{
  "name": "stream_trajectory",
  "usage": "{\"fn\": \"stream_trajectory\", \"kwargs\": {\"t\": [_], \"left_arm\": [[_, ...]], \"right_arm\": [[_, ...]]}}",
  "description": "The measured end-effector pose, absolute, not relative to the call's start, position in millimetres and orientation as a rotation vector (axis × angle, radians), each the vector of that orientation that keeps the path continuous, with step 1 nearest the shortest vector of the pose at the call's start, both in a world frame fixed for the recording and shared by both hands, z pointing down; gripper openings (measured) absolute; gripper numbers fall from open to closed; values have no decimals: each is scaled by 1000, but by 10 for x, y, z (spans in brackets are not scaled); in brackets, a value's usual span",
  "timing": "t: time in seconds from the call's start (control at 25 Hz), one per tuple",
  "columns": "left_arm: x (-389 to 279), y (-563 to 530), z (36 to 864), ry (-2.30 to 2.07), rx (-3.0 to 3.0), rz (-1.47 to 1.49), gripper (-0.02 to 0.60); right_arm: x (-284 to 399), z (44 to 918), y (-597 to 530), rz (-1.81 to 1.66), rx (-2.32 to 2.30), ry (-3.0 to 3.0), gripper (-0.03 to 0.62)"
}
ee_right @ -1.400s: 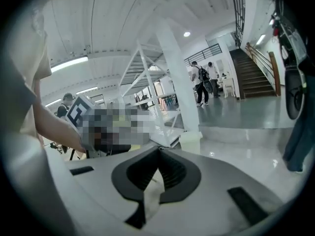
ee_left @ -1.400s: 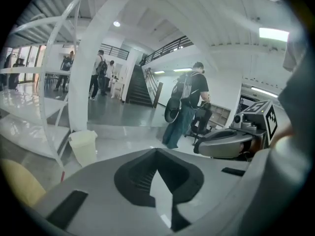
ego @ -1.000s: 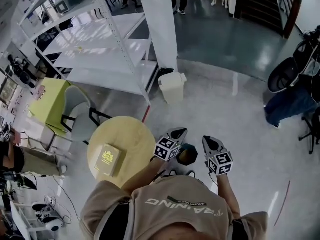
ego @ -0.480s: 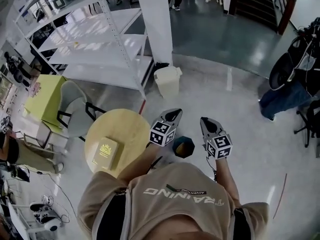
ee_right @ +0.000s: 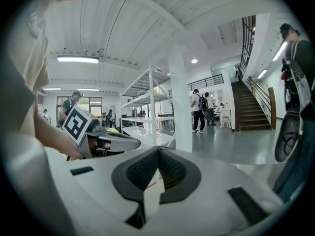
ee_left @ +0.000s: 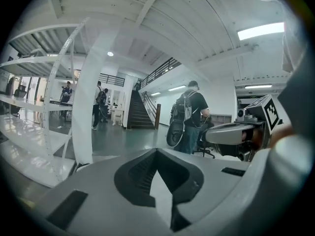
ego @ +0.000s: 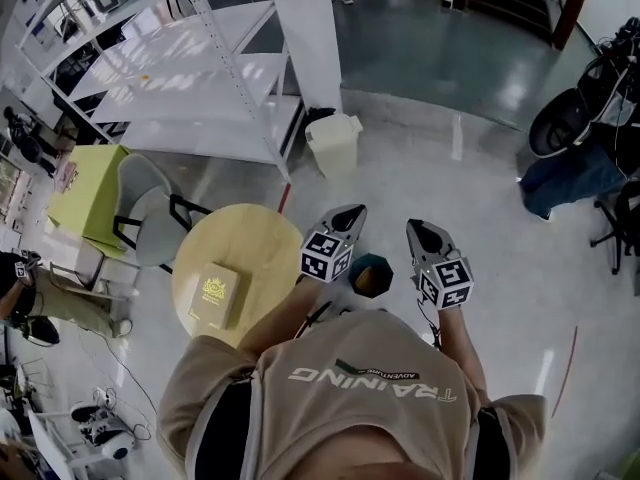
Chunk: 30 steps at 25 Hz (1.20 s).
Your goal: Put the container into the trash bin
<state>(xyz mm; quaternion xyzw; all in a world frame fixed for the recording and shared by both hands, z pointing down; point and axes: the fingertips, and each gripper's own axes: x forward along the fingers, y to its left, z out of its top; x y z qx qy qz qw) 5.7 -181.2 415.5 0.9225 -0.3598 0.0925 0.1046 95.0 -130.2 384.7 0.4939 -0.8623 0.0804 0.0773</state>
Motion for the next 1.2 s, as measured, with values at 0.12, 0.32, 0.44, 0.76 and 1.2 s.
{"fn": "stream_trajectory", "kwargs": {"t": [0.12,0.32,0.44,0.76,1.2], "left_arm": [[165,-1898,4090,-1051,2736,256,8],[232,-1760,4059,-1011,2778,270,8],[256,-1702,4040,-993,2797,281,8],[223,-1713,4015,-999,2780,247,8],[213,-1718,4045,-998,2766,216,8]], "right_arm": [[1007,3792,-1389,228,1485,-2579,-3],[998,3781,-1300,223,1511,-2563,-3],[1006,3744,-1263,216,1523,-2562,-3],[1055,3767,-1294,210,1514,-2559,-3],[1059,3771,-1339,200,1499,-2562,-3]]}}
